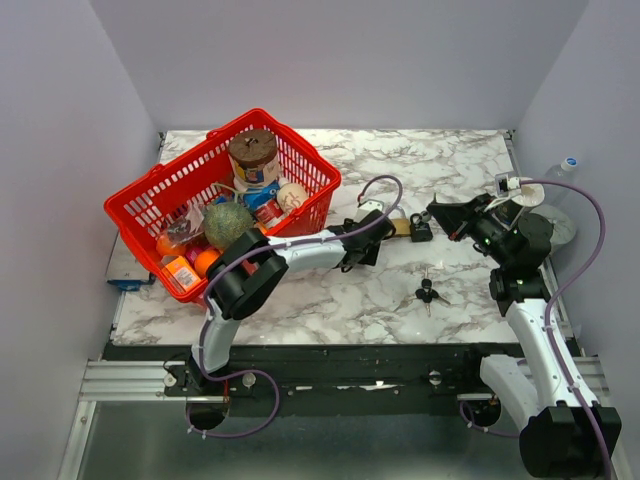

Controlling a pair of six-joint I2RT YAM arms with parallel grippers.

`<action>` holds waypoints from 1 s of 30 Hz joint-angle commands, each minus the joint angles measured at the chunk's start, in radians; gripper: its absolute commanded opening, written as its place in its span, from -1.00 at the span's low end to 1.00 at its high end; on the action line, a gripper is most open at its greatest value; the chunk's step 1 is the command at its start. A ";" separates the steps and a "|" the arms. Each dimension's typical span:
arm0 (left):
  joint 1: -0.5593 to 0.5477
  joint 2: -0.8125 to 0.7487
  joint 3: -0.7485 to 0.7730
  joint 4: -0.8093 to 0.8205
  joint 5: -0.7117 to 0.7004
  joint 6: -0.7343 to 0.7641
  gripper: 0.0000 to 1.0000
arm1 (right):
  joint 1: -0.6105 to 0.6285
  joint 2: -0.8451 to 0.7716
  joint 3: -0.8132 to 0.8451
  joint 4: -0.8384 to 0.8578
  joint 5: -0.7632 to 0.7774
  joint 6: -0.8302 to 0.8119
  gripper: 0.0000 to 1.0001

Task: Unlock with the key
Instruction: Pick up the lock from the center of the board.

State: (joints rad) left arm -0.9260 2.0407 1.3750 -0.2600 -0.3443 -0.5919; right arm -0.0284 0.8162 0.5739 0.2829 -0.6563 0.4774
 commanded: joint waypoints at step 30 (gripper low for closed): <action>0.013 -0.184 0.007 0.016 0.198 -0.086 -1.00 | 0.169 -0.089 -0.060 -0.157 0.121 -0.048 -0.99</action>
State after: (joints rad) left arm -0.9146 1.9858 1.3514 -0.2531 -0.2287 -0.6483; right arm 0.0265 0.7620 0.5541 0.1768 -0.6144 0.4278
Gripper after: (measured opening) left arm 0.387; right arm 0.027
